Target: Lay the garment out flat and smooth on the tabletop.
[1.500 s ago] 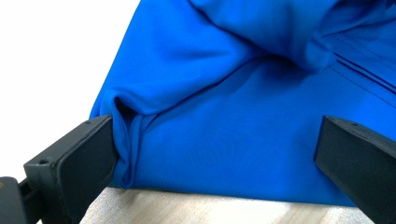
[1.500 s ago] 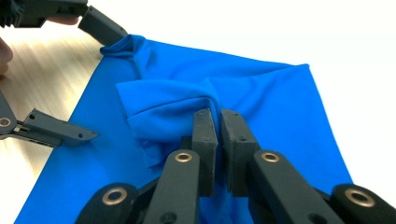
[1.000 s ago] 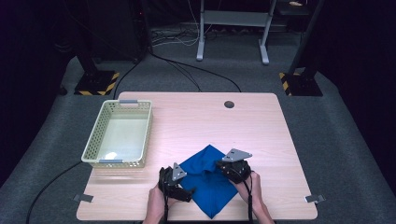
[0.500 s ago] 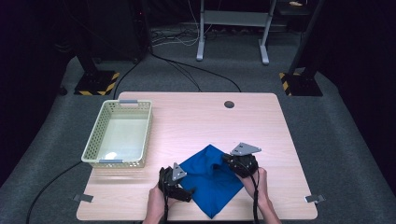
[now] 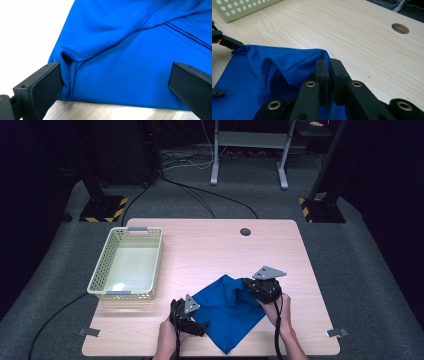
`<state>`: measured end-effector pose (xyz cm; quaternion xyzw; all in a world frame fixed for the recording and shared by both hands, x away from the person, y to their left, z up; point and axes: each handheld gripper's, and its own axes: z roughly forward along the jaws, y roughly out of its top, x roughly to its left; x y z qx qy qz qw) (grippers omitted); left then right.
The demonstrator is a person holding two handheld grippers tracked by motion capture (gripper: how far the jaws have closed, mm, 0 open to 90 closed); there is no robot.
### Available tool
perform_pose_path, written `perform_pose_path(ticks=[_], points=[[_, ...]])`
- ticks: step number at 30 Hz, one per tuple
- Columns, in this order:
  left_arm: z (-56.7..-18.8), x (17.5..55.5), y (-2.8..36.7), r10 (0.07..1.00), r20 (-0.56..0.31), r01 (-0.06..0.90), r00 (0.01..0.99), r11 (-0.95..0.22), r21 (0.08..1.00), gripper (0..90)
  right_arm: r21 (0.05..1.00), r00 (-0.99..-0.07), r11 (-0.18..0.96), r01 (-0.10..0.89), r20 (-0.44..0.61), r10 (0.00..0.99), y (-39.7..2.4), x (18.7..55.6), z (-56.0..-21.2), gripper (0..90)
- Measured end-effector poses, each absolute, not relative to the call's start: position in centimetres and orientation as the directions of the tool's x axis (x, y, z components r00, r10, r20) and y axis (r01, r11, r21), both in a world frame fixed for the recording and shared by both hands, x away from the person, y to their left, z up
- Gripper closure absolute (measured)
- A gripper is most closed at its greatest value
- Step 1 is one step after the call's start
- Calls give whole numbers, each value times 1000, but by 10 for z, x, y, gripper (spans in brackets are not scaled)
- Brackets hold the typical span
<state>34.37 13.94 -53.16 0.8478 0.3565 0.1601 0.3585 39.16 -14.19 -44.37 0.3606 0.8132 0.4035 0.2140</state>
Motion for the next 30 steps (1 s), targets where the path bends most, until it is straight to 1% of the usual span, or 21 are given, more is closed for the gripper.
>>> perform_pose_path(ticks=[15,30], points=[[-532,344,139,719,17,489,694,-489,722,0,812,-623,401,425,-59,780,-151,404,-439,854],[-532,343,139,719,19,488,695,-490,722,0,804,-591,397,443,-71,803,-161,425,-431,855]])
